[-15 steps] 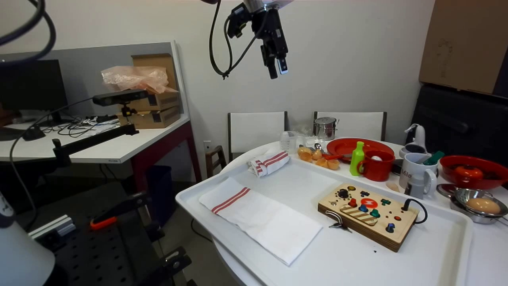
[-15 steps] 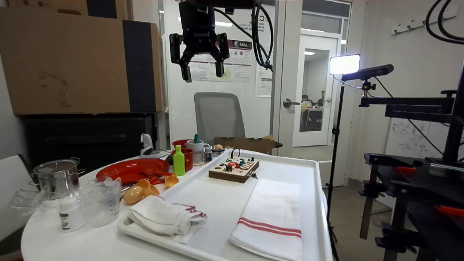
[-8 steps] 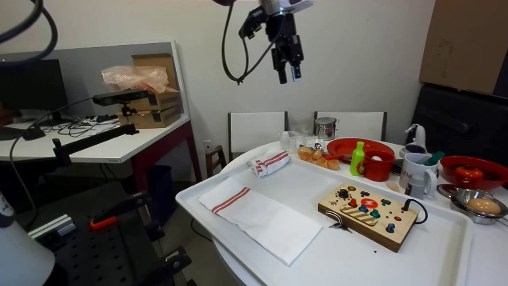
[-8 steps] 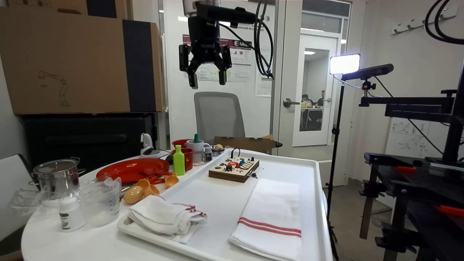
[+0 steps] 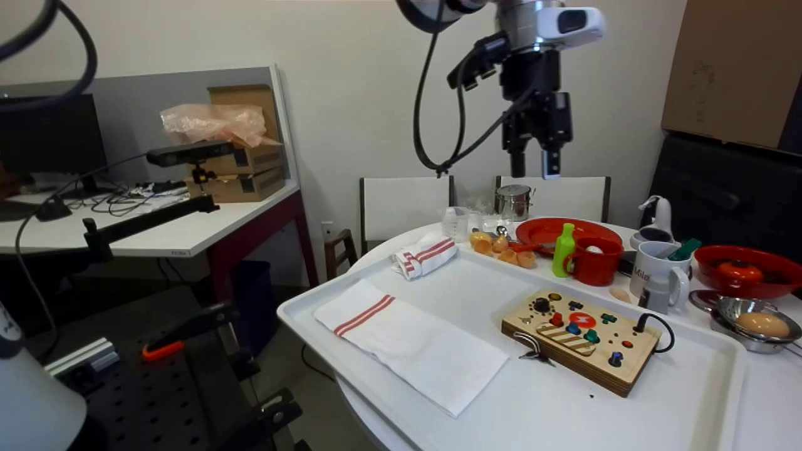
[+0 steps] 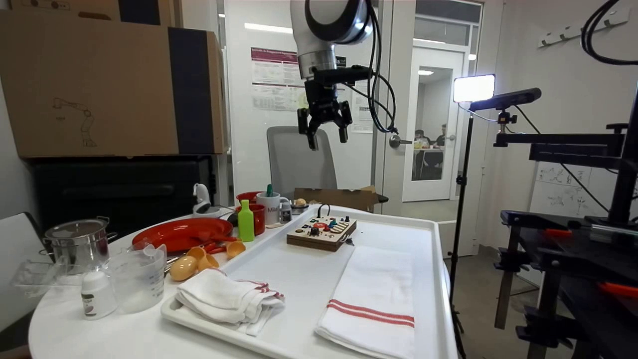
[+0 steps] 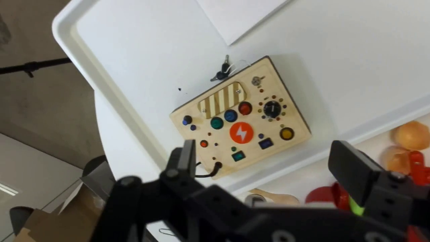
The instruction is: Press the orange button on the right side of the wooden board then fold the white and red tea towel
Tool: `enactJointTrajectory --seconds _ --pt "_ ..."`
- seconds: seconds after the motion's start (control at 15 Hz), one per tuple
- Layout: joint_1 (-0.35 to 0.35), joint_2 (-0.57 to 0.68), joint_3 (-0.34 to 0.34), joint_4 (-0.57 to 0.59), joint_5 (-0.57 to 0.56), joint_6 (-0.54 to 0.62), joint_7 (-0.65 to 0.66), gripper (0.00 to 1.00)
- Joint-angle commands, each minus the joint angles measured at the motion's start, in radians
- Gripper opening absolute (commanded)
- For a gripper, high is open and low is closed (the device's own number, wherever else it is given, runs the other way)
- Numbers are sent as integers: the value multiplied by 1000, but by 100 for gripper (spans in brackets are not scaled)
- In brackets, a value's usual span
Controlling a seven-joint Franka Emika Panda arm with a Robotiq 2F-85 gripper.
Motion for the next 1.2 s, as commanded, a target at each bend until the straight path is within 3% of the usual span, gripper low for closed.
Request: enactJointTrajectory --seconds 0.0,0.07,0.6,1.13 --pt "-14 71 -43 68 44 -19 -1 100" --pt "1 30 -45 17 25 -1 -8 100" --pt "-3 61 -57 44 35 -2 -7 100" --pt "-126 183 -23 175 177 -13 -312 100"
